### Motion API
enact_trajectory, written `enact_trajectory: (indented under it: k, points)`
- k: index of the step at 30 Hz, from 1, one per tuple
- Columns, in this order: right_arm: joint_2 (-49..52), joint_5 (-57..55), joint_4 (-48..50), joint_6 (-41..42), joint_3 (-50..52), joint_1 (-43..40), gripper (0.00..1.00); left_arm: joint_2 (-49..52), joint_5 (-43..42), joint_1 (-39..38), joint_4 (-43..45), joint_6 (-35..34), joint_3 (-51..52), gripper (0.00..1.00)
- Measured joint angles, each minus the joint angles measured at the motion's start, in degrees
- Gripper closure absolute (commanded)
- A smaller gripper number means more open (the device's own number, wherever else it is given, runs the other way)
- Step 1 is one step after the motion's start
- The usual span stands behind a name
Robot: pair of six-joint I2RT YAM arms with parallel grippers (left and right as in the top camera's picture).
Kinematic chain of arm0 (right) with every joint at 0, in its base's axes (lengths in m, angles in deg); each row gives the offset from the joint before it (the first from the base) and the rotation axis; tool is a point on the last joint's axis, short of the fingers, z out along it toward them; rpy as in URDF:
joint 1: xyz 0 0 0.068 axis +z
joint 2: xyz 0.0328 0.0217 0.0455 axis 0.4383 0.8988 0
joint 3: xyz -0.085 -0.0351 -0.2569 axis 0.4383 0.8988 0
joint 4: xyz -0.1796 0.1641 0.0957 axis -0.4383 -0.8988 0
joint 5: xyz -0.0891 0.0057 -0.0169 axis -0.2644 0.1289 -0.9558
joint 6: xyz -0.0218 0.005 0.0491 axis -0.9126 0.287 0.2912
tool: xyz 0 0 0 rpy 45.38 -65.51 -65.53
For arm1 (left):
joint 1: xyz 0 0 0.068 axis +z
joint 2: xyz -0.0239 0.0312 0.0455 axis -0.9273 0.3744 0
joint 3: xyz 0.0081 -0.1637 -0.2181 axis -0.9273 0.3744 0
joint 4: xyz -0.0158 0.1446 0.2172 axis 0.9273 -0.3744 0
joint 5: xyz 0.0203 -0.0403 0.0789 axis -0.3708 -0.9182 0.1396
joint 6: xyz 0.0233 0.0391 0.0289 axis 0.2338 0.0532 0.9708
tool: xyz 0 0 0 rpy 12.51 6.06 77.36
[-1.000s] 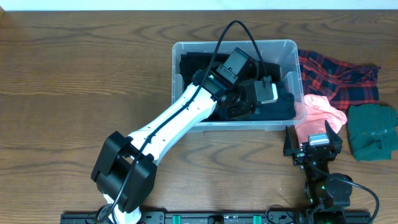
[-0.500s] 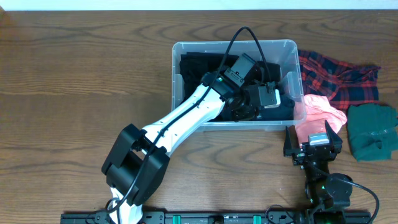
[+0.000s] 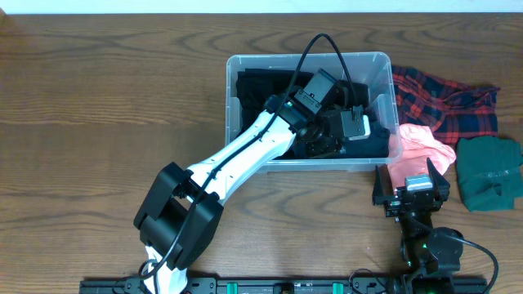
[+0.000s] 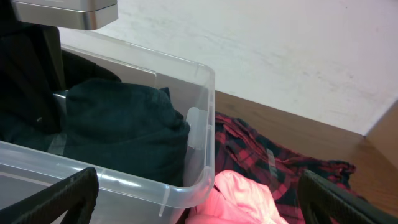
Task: Pack container
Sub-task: 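Open the left gripper and press the black item down in the bin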
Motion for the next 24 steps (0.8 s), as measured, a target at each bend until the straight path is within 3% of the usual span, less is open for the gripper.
enact_trajectory:
  k: [5, 8, 10, 11, 12, 14, 24]
  points:
    - [0.0, 0.0, 0.0, 0.0, 0.0, 0.0, 0.01, 1.2, 0.0, 0.0, 0.3, 0.0, 0.0, 0.92]
    - [0.0, 0.0, 0.0, 0.0, 0.0, 0.0, 0.01, 3.1, -0.2, 0.0, 0.5, 0.1, 0.0, 0.83]
    - [0.0, 0.0, 0.0, 0.0, 0.0, 0.0, 0.01, 4.1, -0.3, -0.1, 0.7, 0.4, 0.0, 0.59]
    - [0.0, 0.0, 0.0, 0.0, 0.0, 0.0, 0.01, 4.5, -0.5, -0.1, 0.7, 0.4, 0.0, 0.37]
    - [0.0, 0.0, 0.0, 0.0, 0.0, 0.0, 0.01, 4.6, -0.4, -0.1, 0.6, 0.2, 0.0, 0.25]
    - [0.0, 0.0, 0.0, 0.0, 0.0, 0.0, 0.01, 4.7, 0.4, 0.0, 0.9, 0.3, 0.0, 0.10]
    - [0.0, 0.0, 0.0, 0.0, 0.0, 0.0, 0.01, 4.7, 7.6, -0.4, -0.5, 0.0, -0.1, 0.04]
